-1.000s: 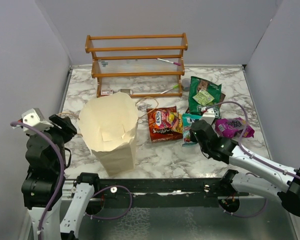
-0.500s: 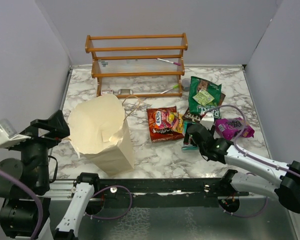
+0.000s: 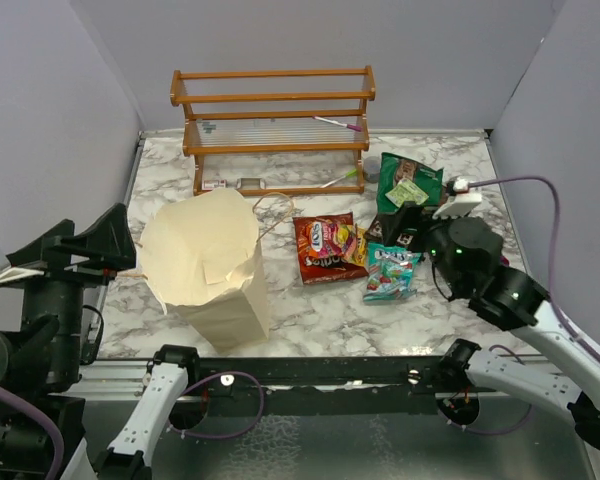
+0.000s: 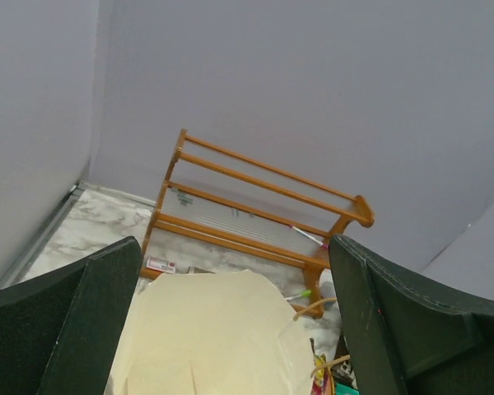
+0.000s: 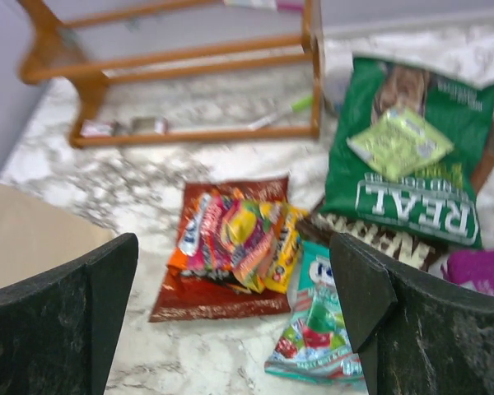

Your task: Take the snacks out of the paper bag

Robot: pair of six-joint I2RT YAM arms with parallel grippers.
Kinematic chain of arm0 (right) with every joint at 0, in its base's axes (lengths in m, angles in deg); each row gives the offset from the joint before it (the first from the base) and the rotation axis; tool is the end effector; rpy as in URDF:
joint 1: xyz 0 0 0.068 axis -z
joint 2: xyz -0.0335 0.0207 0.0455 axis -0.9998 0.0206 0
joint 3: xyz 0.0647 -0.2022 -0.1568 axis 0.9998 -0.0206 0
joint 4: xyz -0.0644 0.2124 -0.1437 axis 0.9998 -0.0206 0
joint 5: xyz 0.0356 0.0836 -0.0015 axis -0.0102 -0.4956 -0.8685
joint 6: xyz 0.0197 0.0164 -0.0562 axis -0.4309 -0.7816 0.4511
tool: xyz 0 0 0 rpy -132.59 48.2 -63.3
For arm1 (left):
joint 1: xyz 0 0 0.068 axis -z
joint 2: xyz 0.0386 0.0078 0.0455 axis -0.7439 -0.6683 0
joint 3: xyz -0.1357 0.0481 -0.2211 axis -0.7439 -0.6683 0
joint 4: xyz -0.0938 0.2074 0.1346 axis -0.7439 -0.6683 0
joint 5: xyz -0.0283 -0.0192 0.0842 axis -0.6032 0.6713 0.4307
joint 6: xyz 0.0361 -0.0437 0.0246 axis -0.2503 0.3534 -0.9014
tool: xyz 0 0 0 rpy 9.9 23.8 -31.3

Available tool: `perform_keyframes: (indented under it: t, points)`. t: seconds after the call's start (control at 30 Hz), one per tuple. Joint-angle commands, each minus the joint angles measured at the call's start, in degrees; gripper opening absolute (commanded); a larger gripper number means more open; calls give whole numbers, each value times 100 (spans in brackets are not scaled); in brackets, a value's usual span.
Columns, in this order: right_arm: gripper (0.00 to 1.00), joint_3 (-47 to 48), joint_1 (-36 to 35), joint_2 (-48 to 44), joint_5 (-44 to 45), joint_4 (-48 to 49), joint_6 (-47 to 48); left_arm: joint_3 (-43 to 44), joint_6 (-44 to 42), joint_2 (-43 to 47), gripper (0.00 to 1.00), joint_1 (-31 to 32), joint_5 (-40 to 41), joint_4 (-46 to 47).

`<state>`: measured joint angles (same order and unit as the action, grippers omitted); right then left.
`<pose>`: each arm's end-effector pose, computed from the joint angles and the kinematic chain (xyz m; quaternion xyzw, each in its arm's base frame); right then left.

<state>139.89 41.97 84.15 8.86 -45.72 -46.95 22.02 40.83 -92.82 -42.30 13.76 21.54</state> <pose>0.1470 0.1192 0.3528 0.0272 0.8000 0.1432 0.5820 -0.0222 0.0112 0.5313 -0.1779 0.5826 -0.1577 0.7772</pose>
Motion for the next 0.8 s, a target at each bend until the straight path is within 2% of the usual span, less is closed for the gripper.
perform_keyframes:
  t: [0.0,0.23,0.4,0.77]
  points:
    - [99,710,19,-622,-628,281,1211,255,-82,-334,99,82,-922,430]
    - [99,2019,24,-1145,-1655,640,1947,375,-96,-349,99,127,-1555,1065]
    - [99,2789,19,-1241,-1859,466,2024,297,-122,-230,99,152,-1591,1303]
    - [99,2876,21,-1301,-1798,348,1961,107,-111,-181,99,233,-1512,1346]
